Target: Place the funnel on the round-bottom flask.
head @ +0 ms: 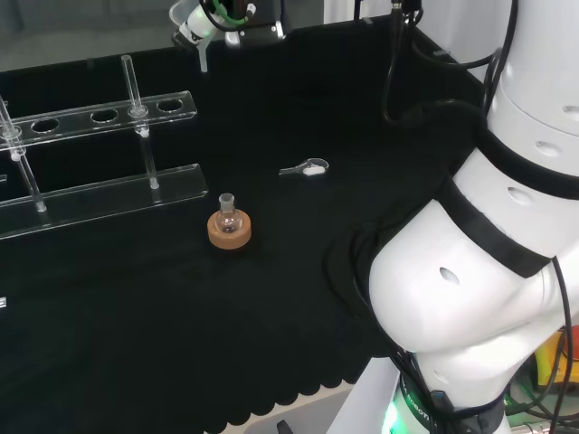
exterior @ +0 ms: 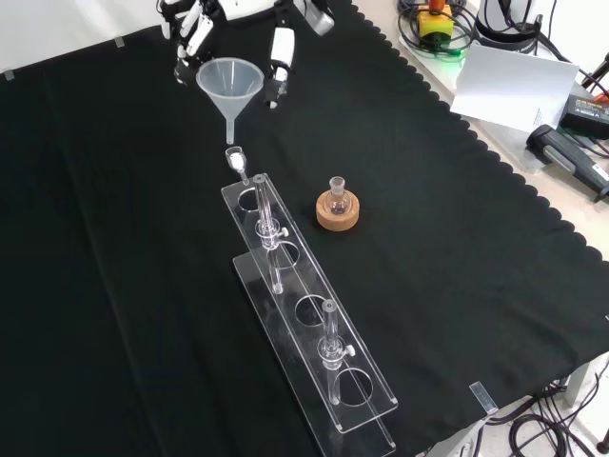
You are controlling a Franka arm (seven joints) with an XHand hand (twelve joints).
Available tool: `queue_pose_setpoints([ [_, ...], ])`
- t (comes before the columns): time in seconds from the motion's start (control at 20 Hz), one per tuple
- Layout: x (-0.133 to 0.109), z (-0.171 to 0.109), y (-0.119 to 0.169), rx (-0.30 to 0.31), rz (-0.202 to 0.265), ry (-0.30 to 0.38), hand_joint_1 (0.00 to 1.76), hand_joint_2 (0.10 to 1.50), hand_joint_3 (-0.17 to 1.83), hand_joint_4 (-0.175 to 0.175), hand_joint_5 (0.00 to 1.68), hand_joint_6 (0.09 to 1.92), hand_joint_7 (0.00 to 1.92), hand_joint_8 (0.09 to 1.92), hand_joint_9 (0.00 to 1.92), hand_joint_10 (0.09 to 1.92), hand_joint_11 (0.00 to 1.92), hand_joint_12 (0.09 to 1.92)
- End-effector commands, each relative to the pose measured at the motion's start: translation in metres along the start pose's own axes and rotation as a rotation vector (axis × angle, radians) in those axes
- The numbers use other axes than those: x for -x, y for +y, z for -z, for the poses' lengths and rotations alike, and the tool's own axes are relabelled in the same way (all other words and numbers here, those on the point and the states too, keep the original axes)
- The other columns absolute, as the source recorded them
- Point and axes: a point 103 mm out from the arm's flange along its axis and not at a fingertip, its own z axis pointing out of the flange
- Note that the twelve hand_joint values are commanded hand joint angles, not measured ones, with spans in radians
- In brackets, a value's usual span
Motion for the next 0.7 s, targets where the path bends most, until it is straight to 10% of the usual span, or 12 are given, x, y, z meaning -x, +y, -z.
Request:
queue_pose_setpoints([
  [0.05,0.022,0.001,-0.004,-0.016,0.0,0.013,0.79,0.56,0.55,0.175,1.07,0.2,1.21,0.14,0.75,0.37,0.0,1.28],
  [0.7,0.048,0.018,-0.016,-0.002,0.03,0.0,0.8,0.56,0.56,0.175,1.06,0.21,1.21,0.13,0.75,0.36,0.0,1.27],
])
